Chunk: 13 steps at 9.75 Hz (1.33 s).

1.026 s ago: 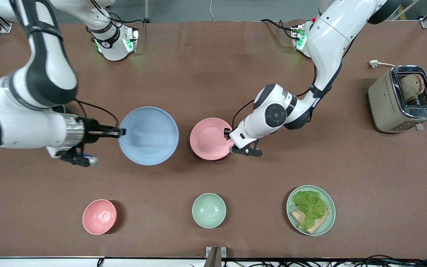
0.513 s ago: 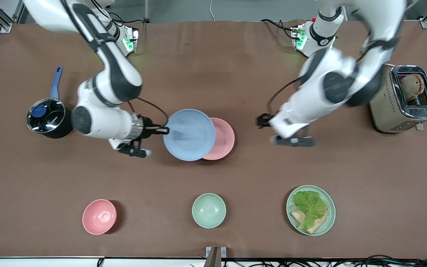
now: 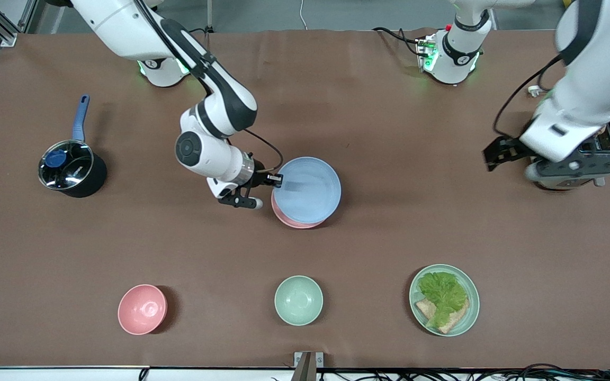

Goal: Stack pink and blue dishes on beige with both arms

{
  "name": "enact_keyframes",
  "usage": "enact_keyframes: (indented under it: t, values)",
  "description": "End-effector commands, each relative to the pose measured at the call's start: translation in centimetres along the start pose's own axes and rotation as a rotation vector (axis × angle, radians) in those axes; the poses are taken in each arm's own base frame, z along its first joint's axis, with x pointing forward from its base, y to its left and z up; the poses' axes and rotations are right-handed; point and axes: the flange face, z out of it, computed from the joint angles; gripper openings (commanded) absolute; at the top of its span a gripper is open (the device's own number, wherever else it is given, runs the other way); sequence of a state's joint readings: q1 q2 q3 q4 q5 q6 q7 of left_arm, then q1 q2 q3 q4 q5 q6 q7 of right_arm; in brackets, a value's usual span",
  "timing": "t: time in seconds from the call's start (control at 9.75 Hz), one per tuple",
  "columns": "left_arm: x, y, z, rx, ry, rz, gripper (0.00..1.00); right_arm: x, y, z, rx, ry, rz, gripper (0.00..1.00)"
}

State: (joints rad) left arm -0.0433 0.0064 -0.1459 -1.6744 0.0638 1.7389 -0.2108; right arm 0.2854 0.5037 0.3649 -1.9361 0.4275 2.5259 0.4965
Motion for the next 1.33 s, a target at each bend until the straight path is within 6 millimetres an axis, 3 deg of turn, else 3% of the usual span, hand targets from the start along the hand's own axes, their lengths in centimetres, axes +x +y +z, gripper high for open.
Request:
enact_keyframes:
  t: [0.0,0.21,0.31,0.51,0.62,0.72,0.92,1.13,1.23]
  values:
    - [-0.7,-3.2,-2.7,-0.048,-0.021,0.009,1.00,-1.6,0.9,1.3,-0.008,0.019,0.005,0.02]
    - [-2.3,-6.1,-5.5,-0.102,-0.006,0.056,1.00,-1.8,1.1,2.0,-0.013,0.010,0.004,0.04]
    - [-2.5,-6.3,-6.2,-0.102,0.007,0.052,1.00,-1.8,1.4,2.4,-0.019,0.003,0.004,0.15]
    - [-2.4,-6.7,-7.6,-0.092,0.022,0.047,1.00,-0.7,2.1,1.8,-0.017,0.005,0.016,0.68]
    - [-2.5,-7.2,-8.4,-0.090,-0.001,0.037,1.00,0.1,2.0,0.5,-0.004,0.024,0.022,0.93]
    - [-2.7,-7.1,-8.8,-0.069,-0.014,0.039,1.00,0.6,1.1,-2.0,0.018,0.059,0.011,1.00]
    - [-2.8,-7.9,-8.5,-0.051,-0.023,0.027,1.00,2.0,0.4,-9.1,-0.036,0.049,-0.035,1.00]
    - [-3.5,-7.7,-8.2,-0.048,-0.054,0.012,1.00,2.5,0.6,-18.5,-0.208,0.071,-0.119,1.00]
    - [-3.7,-7.2,-8.5,-0.047,-0.049,0.006,1.00,3.1,1.7,-23.9,-0.274,0.124,-0.115,1.00]
